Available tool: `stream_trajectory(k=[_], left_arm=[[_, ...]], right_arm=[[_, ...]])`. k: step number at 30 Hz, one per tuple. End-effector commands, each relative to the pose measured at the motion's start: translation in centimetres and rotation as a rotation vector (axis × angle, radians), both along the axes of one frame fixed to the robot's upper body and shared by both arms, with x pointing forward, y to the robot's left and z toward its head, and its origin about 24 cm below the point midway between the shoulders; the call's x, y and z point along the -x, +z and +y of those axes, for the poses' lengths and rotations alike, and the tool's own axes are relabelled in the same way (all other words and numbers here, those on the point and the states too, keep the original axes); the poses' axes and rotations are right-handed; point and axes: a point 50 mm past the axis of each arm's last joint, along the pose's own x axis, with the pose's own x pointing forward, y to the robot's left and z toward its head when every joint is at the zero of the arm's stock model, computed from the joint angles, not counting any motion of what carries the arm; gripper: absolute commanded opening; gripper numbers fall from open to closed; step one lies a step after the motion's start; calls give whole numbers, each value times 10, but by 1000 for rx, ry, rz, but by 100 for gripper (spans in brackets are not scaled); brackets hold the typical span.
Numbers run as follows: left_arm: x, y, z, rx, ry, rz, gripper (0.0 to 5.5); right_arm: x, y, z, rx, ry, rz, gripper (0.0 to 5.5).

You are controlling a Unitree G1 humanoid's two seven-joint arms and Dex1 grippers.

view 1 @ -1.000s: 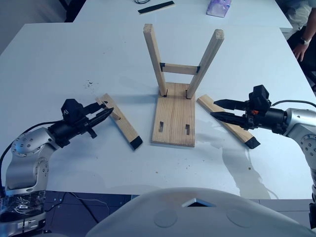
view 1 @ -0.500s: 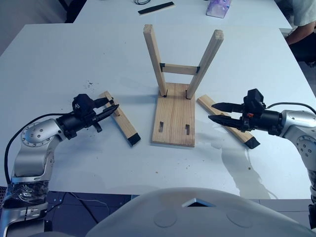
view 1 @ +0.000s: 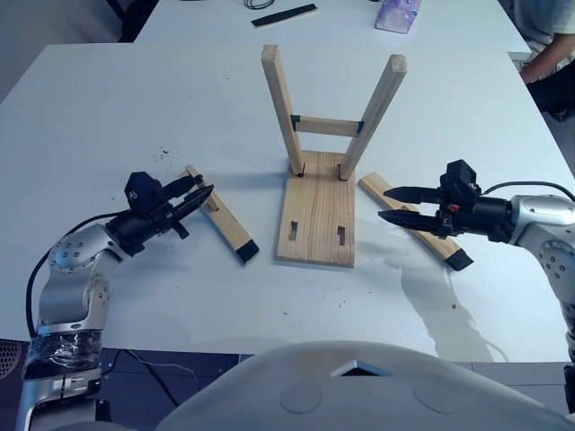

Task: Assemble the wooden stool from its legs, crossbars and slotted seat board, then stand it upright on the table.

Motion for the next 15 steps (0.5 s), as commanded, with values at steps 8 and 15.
stream_trajectory(k=[8,15], left_arm=[[35,-81,-1,-182,44,287,257],[29,-35,-1,-60,66,92,298]], right_arm=[[-6,2,-1,39,13,-7,229],[-8,5,-6,51,20,-12,229]])
